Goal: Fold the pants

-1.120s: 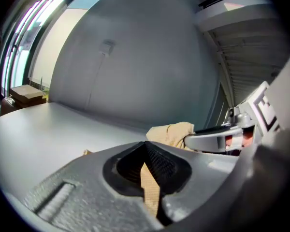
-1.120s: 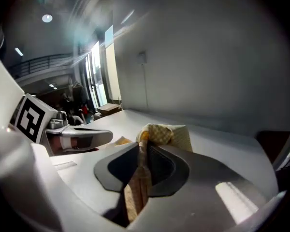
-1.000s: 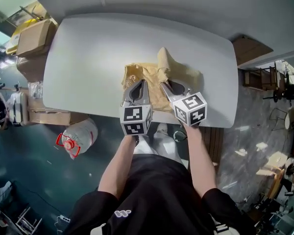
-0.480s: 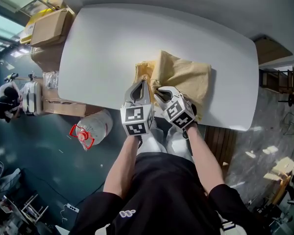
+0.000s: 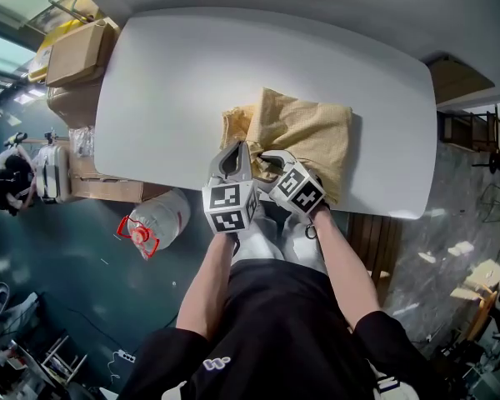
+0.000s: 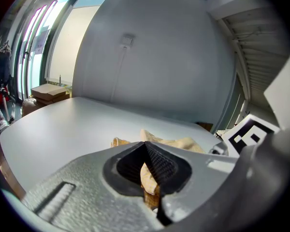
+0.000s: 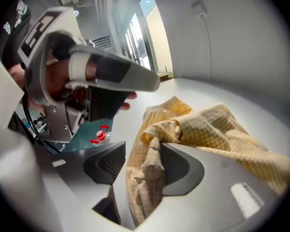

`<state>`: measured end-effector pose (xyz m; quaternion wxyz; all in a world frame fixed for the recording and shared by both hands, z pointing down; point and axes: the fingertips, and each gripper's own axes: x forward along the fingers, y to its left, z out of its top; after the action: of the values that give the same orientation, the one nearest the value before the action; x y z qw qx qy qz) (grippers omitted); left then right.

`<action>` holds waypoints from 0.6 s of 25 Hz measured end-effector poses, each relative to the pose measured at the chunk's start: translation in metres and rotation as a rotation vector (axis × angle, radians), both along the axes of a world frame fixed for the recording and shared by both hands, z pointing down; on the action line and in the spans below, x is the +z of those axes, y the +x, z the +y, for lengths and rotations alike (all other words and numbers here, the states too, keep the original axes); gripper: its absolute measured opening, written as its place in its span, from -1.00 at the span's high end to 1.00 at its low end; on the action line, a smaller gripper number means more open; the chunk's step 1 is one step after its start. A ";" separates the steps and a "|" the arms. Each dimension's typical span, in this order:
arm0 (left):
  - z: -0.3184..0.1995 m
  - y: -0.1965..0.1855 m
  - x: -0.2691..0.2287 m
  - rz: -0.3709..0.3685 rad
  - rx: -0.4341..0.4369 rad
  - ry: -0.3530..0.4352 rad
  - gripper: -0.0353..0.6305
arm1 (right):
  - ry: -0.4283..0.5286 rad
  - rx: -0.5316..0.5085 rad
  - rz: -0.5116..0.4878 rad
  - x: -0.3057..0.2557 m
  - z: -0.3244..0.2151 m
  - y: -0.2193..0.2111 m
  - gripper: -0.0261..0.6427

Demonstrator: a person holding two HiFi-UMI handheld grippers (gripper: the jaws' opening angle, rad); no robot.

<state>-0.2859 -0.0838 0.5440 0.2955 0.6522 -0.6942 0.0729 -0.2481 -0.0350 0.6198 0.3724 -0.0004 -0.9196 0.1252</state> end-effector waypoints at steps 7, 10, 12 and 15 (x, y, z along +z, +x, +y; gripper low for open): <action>-0.024 0.009 -0.040 0.019 0.054 0.098 0.89 | 0.139 0.404 -0.338 -0.126 -0.078 0.054 0.76; -0.037 0.033 -0.065 0.013 0.109 0.148 0.89 | 0.203 0.518 -0.418 -0.176 -0.096 0.092 0.90; -0.037 0.049 -0.081 -0.002 0.136 0.179 0.89 | 0.232 0.584 -0.446 -0.193 -0.099 0.115 0.90; -0.030 0.062 -0.101 -0.024 0.149 0.223 0.89 | 0.278 0.688 -0.470 -0.205 -0.109 0.137 0.90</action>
<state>-0.2238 -0.1134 0.4429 0.2066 0.7299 -0.6511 0.0252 -0.1110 -0.1436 0.4144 0.0863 0.3277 -0.9340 0.1133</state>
